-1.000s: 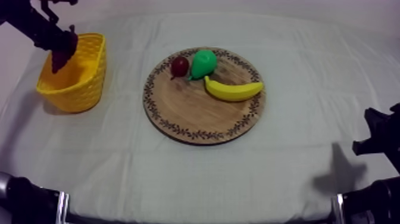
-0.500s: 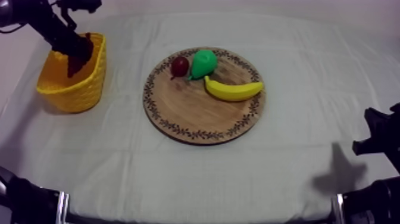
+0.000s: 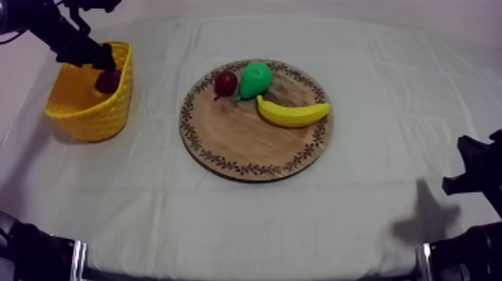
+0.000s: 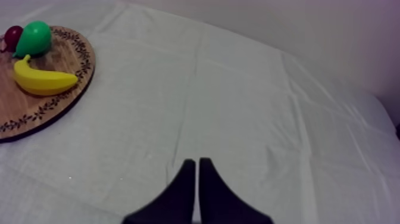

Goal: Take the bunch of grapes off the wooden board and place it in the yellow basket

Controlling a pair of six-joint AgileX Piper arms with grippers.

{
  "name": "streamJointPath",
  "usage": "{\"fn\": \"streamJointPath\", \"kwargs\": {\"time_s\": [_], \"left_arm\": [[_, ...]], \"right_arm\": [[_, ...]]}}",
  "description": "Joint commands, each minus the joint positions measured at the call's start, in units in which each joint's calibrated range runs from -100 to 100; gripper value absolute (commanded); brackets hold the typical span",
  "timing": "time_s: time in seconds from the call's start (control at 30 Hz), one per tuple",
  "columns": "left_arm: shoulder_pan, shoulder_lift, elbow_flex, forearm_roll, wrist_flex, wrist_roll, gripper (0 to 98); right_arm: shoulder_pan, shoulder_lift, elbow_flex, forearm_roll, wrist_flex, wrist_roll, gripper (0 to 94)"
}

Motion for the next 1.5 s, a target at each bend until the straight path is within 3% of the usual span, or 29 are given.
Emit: {"fn": "streamJointPath", "kwargs": {"time_s": [0.0,0.17,0.33,0.47,0.63,0.77,1.13,1.47], "left_arm": [[0.1,-0.9,0.8,-0.01,-0.6,0.2,95.3],[0.3,-4.5,4.0,0.01,-2.0,0.6,94.7],[0.5,-12.0,11.4,-0.35,-5.5,1.6,86.9],[-0.2,-20.3,21.2,-0.48,-10.9,2.2,72.2],[-1.2,-33.2,35.3,-0.51,-16.8,2.6,46.4],[-1.4,-45.0,45.7,-0.52,-19.1,2.9,32.0],[-0.5,-71.1,61.6,-0.30,-14.4,2.9,4.2],[1.5,-88.6,70.2,-0.50,-12.0,4.1,0.1]], "right_arm": [[0.0,0.0,0.0,0.0,0.0,0.0,0.3],[0.0,0.0,0.0,0.0,0.0,0.0,0.3],[0.0,0.0,0.0,0.0,0.0,0.0,0.3],[0.0,0.0,0.0,0.0,0.0,0.0,0.3],[0.0,0.0,0.0,0.0,0.0,0.0,0.3],[0.0,0.0,0.0,0.0,0.0,0.0,0.3],[0.0,0.0,0.0,0.0,0.0,0.0,0.3],[0.0,0.0,0.0,0.0,0.0,0.0,0.3]]}}
